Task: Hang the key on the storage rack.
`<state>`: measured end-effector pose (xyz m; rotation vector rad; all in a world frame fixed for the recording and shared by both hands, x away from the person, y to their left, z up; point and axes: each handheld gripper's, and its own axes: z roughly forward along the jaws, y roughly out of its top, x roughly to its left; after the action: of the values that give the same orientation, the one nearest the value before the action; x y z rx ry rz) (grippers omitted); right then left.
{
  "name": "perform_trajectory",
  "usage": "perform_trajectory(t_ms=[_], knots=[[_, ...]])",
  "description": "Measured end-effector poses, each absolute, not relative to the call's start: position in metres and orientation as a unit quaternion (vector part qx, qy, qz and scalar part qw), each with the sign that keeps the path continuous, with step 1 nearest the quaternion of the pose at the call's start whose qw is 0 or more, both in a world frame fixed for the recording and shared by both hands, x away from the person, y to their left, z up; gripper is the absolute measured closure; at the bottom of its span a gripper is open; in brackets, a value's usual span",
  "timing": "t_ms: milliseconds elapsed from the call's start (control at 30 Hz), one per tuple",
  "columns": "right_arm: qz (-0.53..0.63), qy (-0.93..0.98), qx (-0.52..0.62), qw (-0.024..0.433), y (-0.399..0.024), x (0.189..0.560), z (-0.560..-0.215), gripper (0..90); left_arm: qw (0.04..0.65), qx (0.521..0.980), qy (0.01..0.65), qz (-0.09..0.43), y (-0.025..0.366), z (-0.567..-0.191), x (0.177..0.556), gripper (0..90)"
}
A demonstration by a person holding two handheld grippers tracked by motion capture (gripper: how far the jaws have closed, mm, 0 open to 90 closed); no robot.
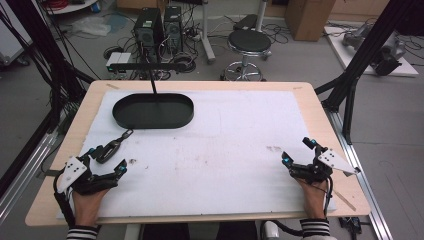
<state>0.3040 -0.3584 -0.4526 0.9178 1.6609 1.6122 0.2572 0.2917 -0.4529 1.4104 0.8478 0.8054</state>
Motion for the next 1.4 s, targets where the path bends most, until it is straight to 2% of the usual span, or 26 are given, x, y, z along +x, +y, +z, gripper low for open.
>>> perform_trajectory(t_ms=[567, 733, 900, 1100, 1400], knots=[[0.615, 0.631, 0.348, 0.319, -0.358, 0.303, -0.453, 0.3, 0.612, 0.609, 0.374, 0.339, 0.293, -0.452, 0.259, 4.6], [0.616, 0.631, 0.347, 0.32, -0.359, 0.304, -0.453, 0.3, 0.605, 0.619, 0.373, 0.334, 0.297, -0.436, 0.263, 4.6], [0.615, 0.63, 0.346, 0.323, -0.359, 0.304, -0.453, 0.3, 0.588, 0.65, 0.367, 0.312, 0.303, -0.41, 0.273, 1.7], [0.616, 0.63, 0.346, 0.322, -0.359, 0.304, -0.453, 0.3, 0.541, 0.7, 0.356, 0.301, 0.307, -0.385, 0.285, 1.7], [0.616, 0.631, 0.347, 0.32, -0.358, 0.303, -0.453, 0.3, 0.473, 0.738, 0.386, 0.288, 0.318, -0.362, 0.308, 1.7]])
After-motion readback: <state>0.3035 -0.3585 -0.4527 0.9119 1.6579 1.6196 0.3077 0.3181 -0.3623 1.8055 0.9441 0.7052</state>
